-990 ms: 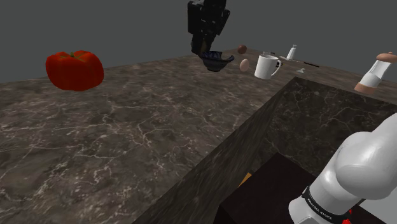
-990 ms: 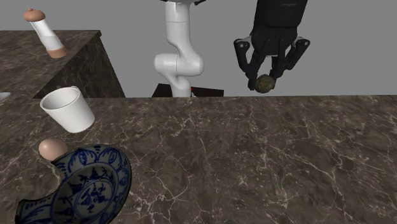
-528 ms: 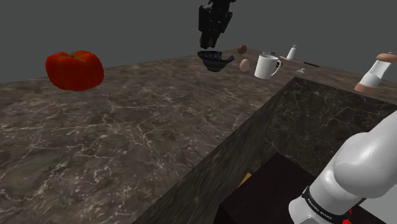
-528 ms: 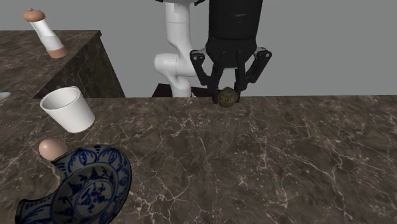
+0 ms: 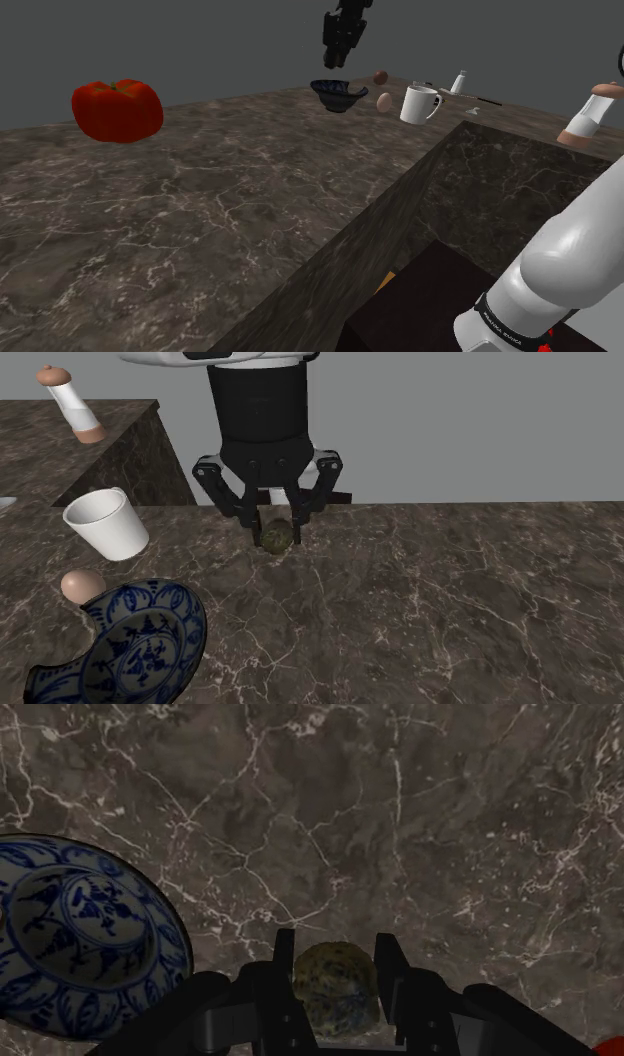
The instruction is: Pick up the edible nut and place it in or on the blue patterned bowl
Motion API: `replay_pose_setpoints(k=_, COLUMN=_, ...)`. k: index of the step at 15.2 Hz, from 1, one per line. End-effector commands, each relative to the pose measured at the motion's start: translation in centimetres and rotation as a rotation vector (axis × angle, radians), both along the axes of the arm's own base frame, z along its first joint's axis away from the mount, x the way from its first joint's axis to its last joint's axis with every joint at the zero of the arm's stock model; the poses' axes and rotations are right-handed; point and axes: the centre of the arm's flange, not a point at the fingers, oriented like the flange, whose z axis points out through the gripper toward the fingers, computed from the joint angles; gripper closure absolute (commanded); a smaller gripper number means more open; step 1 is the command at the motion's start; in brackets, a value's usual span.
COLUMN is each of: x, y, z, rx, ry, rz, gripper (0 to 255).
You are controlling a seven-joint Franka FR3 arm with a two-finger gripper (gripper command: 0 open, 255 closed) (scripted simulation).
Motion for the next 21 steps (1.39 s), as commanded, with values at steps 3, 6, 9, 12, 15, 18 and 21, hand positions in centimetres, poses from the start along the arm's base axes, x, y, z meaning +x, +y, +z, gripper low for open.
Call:
replay_pose_setpoints(k=3, x=2.8, y=-4.2, z=0.0, rx=0.000, ry=0.000, rz=0.001, gripper=255)
replay_pose_setpoints(k=6, x=5.1, y=-7.4, z=0.0, rx=0.000, ry=0.000, rz=0.001, gripper=255)
replay_pose_setpoints(k=9, x=7.5, y=-10.6, z=0.0, rx=0.000, ry=0.000, rz=0.001, gripper=255)
replay_pose_setpoints(k=12, x=9.9, y=-13.8, z=0.0, rx=0.000, ry=0.000, rz=0.001, gripper=255)
replay_pose_setpoints(k=15, x=11.6, y=-16.1, z=-0.5, rx=0.000, ry=0.000, rz=0.001, gripper=255)
replay_pose_setpoints(k=18, x=11.6, y=-16.1, z=-2.1, rx=0.000, ry=0.000, rz=0.001, gripper=255)
replay_pose_setpoints(k=21, x=11.6, y=-16.1, z=-3.7, rx=0.000, ry=0.000, rz=0.001, gripper=255)
